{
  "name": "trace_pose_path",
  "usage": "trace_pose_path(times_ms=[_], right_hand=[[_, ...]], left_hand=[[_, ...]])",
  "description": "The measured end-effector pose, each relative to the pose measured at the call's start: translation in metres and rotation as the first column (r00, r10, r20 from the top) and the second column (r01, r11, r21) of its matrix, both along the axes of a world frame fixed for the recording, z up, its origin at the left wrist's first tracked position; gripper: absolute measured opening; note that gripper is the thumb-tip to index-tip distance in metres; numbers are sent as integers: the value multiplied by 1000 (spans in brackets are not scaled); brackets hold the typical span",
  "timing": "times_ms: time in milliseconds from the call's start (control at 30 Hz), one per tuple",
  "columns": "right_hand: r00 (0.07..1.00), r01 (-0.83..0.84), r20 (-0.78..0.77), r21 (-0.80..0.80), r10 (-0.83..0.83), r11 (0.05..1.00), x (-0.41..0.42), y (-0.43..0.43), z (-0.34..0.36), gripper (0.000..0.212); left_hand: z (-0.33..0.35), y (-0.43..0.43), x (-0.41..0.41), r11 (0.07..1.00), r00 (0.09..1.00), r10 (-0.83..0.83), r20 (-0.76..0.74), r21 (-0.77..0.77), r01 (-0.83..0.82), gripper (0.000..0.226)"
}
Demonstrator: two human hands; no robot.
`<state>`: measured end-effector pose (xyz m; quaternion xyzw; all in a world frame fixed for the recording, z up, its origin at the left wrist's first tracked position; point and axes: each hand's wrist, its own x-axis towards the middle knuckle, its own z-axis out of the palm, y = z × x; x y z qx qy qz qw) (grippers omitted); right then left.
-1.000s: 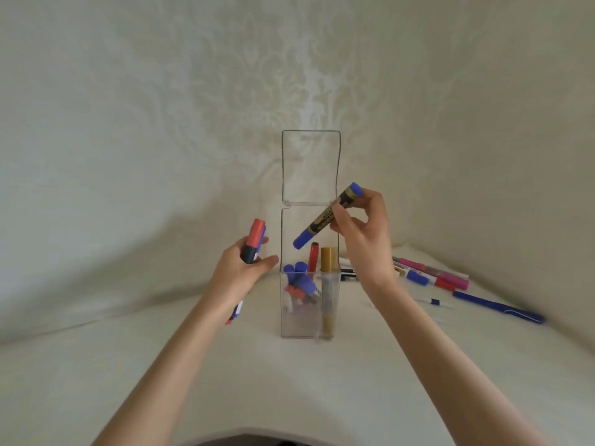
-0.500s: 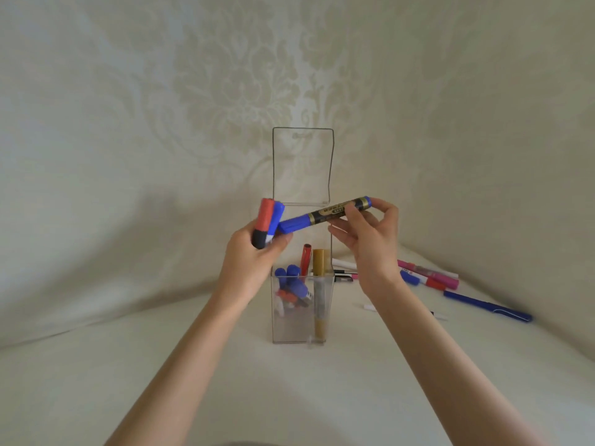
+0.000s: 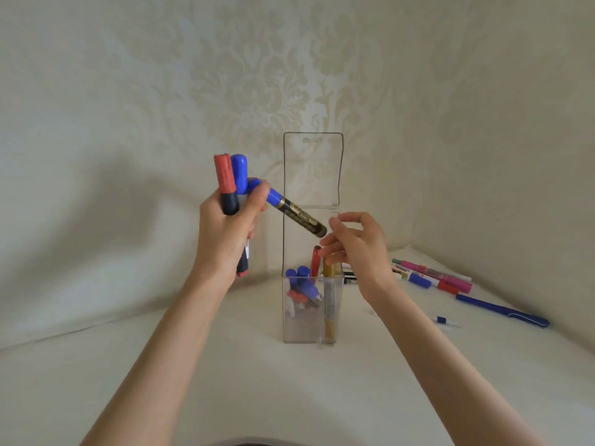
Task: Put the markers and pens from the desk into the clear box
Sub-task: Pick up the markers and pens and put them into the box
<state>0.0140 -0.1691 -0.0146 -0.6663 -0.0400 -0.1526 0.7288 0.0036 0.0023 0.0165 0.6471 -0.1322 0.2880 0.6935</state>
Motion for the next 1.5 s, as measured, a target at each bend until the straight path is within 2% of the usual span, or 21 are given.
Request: trace_pose_path(times_ms=[67,167,267,367,433,500,567,600,667,767,833,900,933,967,1033,1100,1167,1200,1267,1367,1500], right_hand=[[992,121,60,-137,-114,983,-2,-6,-7,18],[963,247,189,-313,-195,917,-5,-9,-18,17],[937,319,284,-464,-203,826,-5,-9,-27,18],[926,351,313,-516,-210,781,-4,-12,-32,22],[929,353,300,-530,-219,771,-4,-15,-33,23],[925,359,317,-538,-212,763,-9,-16,-32,23],[918,320,373,-502,-133,803,-18,-14,-26,22],[921,252,385,-470,-61,846,-23,-11,-20,23],[932,54,346,-415,103,908,-32,-3,-6,27],[933,-172,251,-320,258,932,-35,6,11,25],[922,-218,273,-225,277,950,-33,6,17,22],[922,-106,357,-147,152,983,-32,0,22,18],[917,-24,392,-113,67,993,-29,-4,24,18],[912,44,411,-94,-2,995,-26,-9,26,18],[904,141,420,-133,-73,981,-22,-19,26,17],[902,204,422,-236,-89,950,-18,-23,21,14],[903,255,421,-360,-87,897,-18,-21,13,14],[904,275,419,-409,-88,870,-18,-19,8,20],[905,290,416,-465,-83,837,-18,-18,-1,30],[924,289,377,-575,-66,765,-17,-19,-12,25],[930,315,364,-735,-42,601,-12,-17,-19,21]], left_hand=[[5,-2,3,967,991,109,77,225,-123,11],[-5,-15,11,821,978,198,66,533,-202,10],[-25,-27,20,713,958,280,67,654,-254,15],[-37,-31,24,701,955,292,54,667,-252,31],[-41,-30,23,701,952,302,50,666,-257,28],[-39,-27,15,811,971,239,12,548,-206,20],[-32,-26,-1,916,996,33,-86,401,4,23],[-27,-25,-10,925,981,-113,-157,343,161,27],[-18,-24,-22,864,890,-341,-304,272,424,34],[-12,-24,-26,779,805,-439,-399,277,562,35],[-11,-23,-23,773,818,-435,-376,309,554,34],[-9,-23,-18,824,913,-345,-218,394,406,29],[-8,-23,-14,879,957,-270,-108,379,291,26],[-6,-23,-9,934,979,-204,-24,296,201,22],[-3,-28,-1,984,985,-168,40,58,166,21],[0,-37,5,968,974,-225,33,-108,227,26],[-2,-46,11,930,950,-312,20,-196,310,30],[-7,-49,13,925,942,-334,26,-185,333,23],[-19,-52,15,957,957,-289,14,-27,289,10],[-33,-48,15,967,974,-220,-52,117,225,10],[-29,-41,18,948,990,-105,-91,290,128,11]])
